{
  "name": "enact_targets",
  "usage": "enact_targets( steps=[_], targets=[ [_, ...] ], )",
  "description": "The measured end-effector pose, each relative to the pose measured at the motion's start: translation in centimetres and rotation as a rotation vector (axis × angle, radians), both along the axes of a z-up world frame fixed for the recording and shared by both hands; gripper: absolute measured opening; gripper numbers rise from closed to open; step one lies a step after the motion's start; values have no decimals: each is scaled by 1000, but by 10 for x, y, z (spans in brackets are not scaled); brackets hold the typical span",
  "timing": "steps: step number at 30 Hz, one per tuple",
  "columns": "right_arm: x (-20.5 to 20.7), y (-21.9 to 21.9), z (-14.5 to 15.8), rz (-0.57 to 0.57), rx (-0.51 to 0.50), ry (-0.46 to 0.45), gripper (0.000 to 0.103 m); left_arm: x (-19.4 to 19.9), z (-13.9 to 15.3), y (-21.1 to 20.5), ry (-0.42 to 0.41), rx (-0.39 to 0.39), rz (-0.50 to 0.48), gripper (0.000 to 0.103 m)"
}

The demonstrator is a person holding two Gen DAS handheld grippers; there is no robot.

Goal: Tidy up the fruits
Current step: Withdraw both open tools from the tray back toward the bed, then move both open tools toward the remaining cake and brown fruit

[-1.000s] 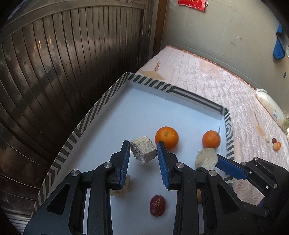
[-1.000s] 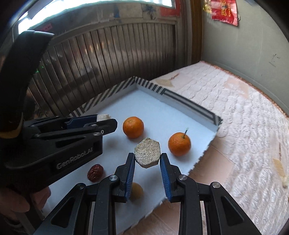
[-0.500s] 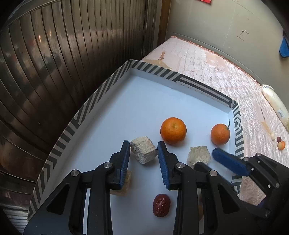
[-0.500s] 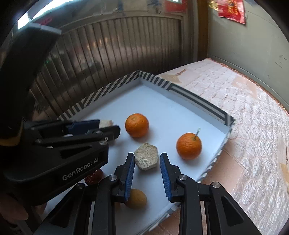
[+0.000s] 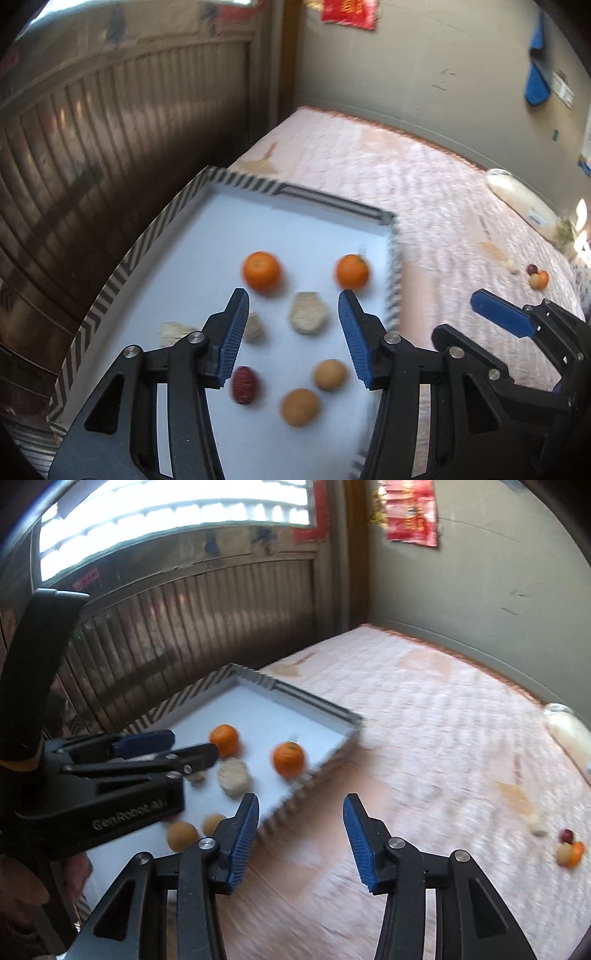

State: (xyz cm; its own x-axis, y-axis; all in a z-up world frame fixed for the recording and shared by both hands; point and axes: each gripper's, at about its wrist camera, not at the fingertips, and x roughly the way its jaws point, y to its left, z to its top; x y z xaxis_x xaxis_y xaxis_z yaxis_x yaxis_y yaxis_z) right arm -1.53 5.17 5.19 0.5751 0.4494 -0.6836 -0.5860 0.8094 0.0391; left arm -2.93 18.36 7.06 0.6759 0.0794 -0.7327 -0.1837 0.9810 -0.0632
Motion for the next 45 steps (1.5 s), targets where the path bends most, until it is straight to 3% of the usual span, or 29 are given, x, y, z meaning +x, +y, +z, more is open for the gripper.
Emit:
enact_targets(
  steps=[5,13,24,37,45],
  targets=[
    [-8,-53,9,-77,3,-22,47,-1,7,-39,-36,-10,-74,58],
    [-19,-135,17,-207,-52,-27,49,6,10,-113,-39,4,-223,58],
    [-19,-236,16,-369,-12,6,50,17,11,-189,-46,33,-355,58],
    [13,-290,-10,-493,-14,69,50,51,-4,-232,6,15,-429,58],
    [22,-283,-14,-480,-34,56,50,63,-13,-238,21,31,-419,58]
  ],
)
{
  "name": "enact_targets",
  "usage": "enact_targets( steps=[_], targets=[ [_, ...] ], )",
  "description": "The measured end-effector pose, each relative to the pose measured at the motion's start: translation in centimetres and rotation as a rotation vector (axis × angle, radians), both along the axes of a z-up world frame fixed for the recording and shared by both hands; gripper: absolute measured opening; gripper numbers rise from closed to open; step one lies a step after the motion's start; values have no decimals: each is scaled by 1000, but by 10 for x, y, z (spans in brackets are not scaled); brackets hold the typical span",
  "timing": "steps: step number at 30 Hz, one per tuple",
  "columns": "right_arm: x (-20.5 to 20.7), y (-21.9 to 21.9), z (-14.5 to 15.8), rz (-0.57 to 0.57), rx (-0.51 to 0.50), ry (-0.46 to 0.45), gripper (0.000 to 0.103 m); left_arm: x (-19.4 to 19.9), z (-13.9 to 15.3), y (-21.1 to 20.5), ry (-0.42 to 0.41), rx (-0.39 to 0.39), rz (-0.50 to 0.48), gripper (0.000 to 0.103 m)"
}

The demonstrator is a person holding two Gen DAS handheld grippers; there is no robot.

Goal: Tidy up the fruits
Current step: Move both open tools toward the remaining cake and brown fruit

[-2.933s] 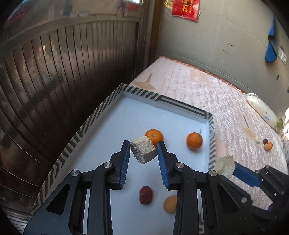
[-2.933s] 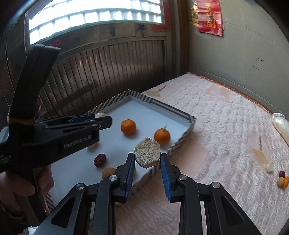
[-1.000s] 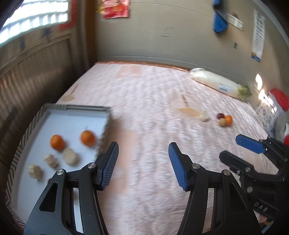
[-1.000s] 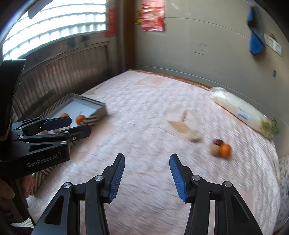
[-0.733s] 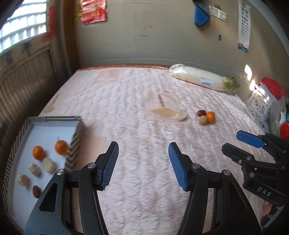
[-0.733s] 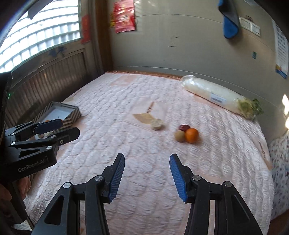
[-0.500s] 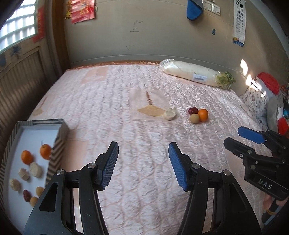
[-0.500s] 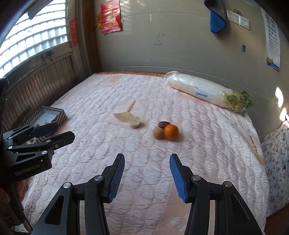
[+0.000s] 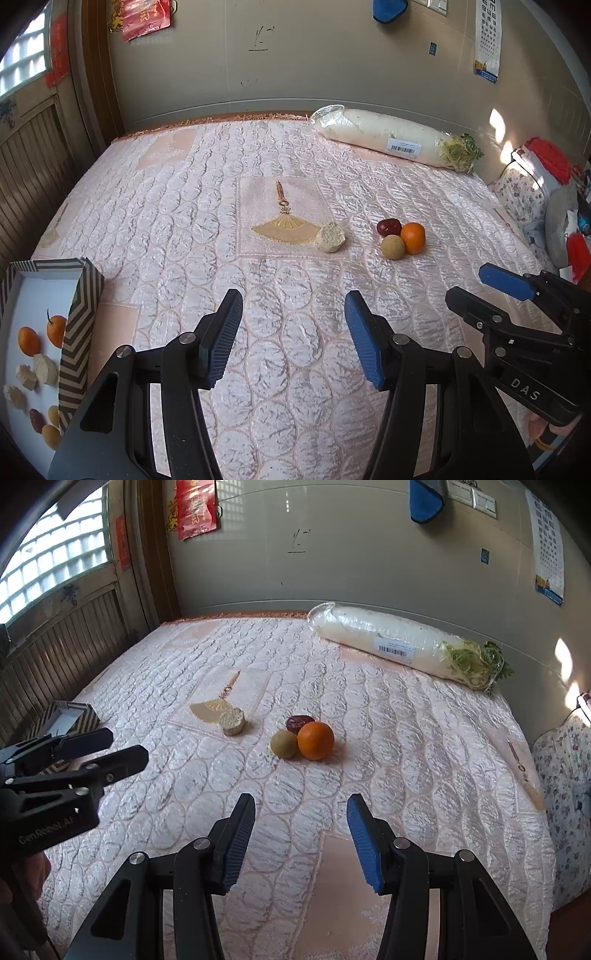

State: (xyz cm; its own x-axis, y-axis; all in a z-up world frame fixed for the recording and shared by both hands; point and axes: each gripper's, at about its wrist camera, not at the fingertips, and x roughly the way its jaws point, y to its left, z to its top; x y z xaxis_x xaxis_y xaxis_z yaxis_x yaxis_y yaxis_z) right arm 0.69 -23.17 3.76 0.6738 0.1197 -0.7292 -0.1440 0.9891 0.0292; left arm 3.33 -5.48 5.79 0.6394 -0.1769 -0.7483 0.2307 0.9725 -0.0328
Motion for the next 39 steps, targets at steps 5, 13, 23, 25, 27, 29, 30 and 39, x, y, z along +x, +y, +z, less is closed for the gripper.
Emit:
enact_targets(
  steps=[5,13,23,25,27,29,30,39],
  targets=[
    [4,7,1,11,-8,-2,50,4,-2,-3,-1,9,1,58],
    [14,16,-5,44,10,18,50,14,-5,-4,3,22,14,58],
    [35,21,-29,63,63,70,50,28,-12,-2,26,23,31,58],
    [39,20,-32,57,61,69,50,31,-14,-2,30,22,32,58],
    [43,19,-34,49,58,66,50,34,-16,-2,36,21,34,58],
    [46,18,-35,40,58,52,50,36,-18,-3,41,22,34,58],
    [48,18,-36,39,64,47,50,37,-18,-4,43,23,33,58],
    [68,21,-37,31,47,26,45,47,-21,-6,58,22,39,58]
  ],
)
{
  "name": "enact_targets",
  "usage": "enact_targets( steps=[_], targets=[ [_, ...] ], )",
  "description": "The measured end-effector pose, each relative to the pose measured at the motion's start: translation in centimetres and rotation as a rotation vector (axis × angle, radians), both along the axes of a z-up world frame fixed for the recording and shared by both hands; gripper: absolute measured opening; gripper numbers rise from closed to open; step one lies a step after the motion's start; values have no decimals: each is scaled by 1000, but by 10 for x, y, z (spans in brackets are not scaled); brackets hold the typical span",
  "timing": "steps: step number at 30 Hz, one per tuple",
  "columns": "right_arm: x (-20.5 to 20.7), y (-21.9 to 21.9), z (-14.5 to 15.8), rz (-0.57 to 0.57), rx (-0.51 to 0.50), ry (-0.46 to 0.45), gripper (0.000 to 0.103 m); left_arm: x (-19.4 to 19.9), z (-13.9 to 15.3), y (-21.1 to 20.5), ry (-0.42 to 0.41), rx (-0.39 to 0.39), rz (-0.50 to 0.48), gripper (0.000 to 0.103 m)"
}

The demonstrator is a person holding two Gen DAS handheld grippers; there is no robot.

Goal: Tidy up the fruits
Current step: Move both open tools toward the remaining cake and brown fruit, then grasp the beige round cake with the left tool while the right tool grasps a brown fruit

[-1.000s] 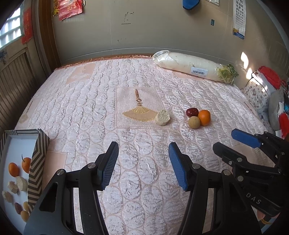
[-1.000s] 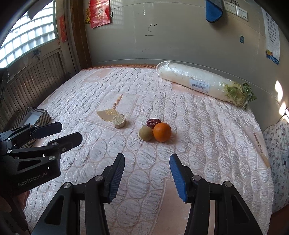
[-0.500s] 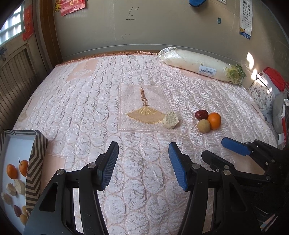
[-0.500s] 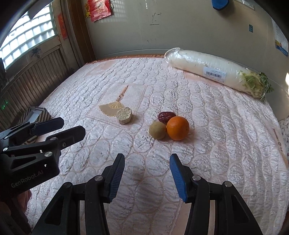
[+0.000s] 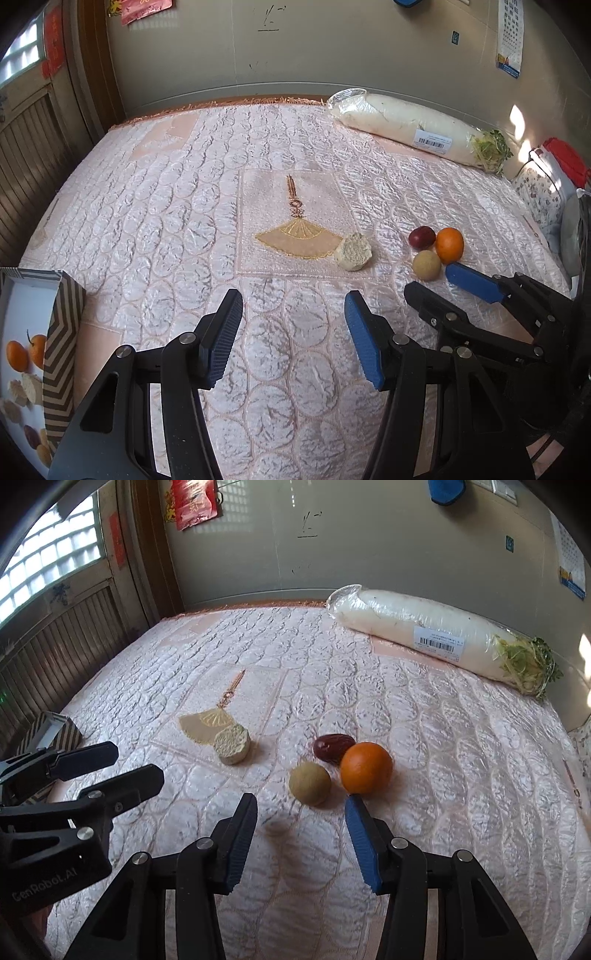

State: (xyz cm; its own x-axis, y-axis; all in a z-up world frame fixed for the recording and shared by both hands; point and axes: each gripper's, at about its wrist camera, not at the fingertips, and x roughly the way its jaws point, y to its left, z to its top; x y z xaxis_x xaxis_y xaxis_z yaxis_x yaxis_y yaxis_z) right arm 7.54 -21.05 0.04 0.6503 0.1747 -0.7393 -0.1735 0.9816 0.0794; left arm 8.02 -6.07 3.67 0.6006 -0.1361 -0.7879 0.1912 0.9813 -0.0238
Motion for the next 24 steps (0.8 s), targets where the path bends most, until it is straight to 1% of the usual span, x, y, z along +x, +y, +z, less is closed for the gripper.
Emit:
enact_targets(
  steps=[4,5,6,8,13,18,24],
  targets=[
    [7,2,-2,-2,4,18,37,4,0,-2,3,3,-2,58],
    [8,2,-3,-6,-1,19,34,5,-1,-2,4,3,-1,58],
    [8,2,-2,-10,-3,15,28,7,-1,-3,7,3,-1,58],
    [8,0,-1,-13,9,8,22,12,-2,-4,16,-5,-2,58],
    [1,-7,0,-23,29,12,22,24,-4,-10,36,-27,-21,58],
    [-5,-16,0,-35,47,17,22,38,-8,-17,90,-78,-46,58],
    [-7,-17,-2,-28,61,27,22,47,-7,-25,100,-99,-42,58]
  ],
)
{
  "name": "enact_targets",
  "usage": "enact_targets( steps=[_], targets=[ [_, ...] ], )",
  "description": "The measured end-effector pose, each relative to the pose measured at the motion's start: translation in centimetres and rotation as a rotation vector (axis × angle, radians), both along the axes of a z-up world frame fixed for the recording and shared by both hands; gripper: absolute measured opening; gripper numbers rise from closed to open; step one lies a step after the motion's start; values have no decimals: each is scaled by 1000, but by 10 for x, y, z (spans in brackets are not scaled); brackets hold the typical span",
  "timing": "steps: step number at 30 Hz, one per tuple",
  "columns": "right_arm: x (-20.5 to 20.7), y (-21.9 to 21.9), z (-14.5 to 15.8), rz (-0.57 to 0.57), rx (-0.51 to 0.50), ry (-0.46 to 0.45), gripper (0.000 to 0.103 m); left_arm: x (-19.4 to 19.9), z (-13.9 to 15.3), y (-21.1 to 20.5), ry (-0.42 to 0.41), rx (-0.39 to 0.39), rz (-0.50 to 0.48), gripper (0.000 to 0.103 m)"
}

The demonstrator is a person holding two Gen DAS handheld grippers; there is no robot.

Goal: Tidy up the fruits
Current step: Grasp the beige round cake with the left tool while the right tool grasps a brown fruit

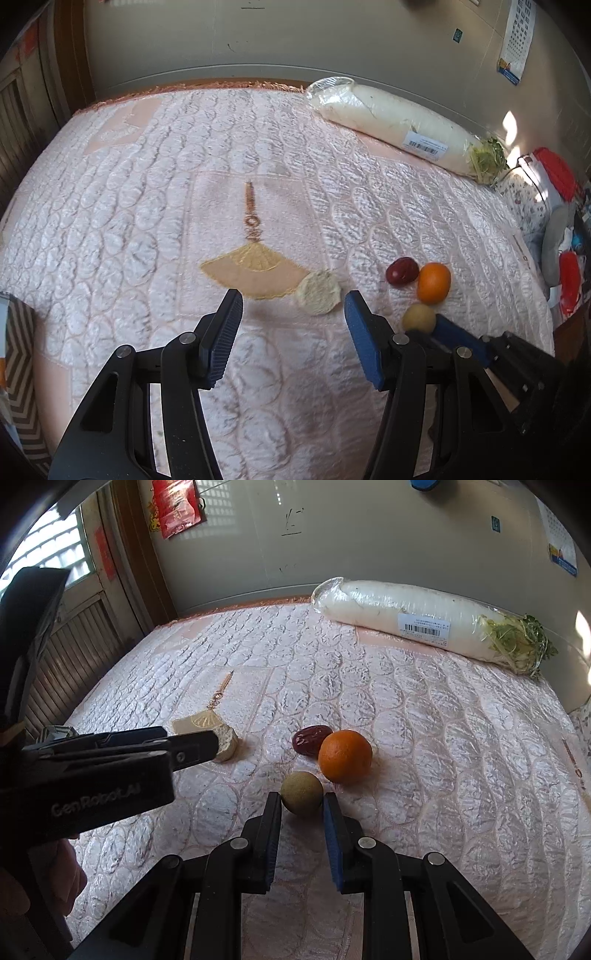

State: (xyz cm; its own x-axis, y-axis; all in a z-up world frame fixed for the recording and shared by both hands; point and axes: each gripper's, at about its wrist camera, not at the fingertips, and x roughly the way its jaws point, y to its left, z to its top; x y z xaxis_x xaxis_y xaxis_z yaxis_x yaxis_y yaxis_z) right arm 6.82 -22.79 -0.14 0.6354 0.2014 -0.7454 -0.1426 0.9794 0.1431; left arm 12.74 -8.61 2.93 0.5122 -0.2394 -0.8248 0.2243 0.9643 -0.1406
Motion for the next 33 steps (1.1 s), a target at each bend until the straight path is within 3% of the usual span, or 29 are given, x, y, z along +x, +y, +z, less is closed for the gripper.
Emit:
enact_targets(
  steps=[17,19,20,23,33],
  targets=[
    [2,2,-2,24,11,4,22,15,-12,-12,21,3,-2,57],
    [2,3,-2,25,7,3,22,15,-11,-12,15,9,-1,49],
    [2,3,-2,26,6,3,22,15,-11,-11,11,15,2,40],
    [3,3,-2,27,5,3,22,16,-11,-7,27,-30,-9,28],
    [-5,11,4,43,6,3,22,-15,-4,12,19,-22,21,27]
  ],
)
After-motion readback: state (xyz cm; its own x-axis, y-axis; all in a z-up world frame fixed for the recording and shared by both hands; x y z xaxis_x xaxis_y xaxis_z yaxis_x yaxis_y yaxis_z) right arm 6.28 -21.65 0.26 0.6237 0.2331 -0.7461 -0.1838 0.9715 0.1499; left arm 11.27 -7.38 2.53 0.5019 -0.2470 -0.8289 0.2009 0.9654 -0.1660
